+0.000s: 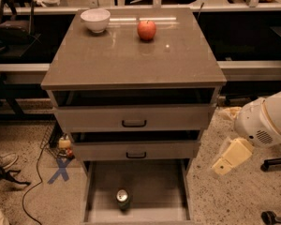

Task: Pick green can from bottom drawer and place on counter

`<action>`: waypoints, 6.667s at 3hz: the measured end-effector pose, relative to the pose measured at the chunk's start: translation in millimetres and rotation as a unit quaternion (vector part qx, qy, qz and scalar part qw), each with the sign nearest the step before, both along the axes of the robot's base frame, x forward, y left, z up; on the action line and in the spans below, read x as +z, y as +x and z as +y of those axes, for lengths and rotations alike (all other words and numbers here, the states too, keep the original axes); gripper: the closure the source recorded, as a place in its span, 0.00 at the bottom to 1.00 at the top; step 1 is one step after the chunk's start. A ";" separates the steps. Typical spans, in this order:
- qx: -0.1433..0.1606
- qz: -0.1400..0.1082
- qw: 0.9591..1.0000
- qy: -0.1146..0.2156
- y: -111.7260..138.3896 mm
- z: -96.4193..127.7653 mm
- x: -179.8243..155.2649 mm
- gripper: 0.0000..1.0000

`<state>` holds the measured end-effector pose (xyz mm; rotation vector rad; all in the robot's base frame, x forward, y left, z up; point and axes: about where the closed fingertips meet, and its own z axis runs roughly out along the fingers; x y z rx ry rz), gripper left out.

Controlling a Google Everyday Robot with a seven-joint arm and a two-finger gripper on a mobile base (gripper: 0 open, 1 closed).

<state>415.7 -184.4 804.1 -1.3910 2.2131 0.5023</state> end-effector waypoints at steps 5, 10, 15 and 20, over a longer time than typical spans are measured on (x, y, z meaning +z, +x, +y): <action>-0.039 0.009 0.997 0.070 23.1 -17.7 -282.3 0.00; 0.038 -0.058 0.982 0.175 40.6 100.3 -487.4 0.00; 0.045 -0.074 0.978 0.189 77.2 165.9 -583.4 0.00; 0.056 -0.079 0.960 0.262 97.3 240.0 -604.2 0.00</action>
Offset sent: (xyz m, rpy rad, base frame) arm 0.0214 -0.0696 -0.1925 -0.0879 -0.0582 -0.1246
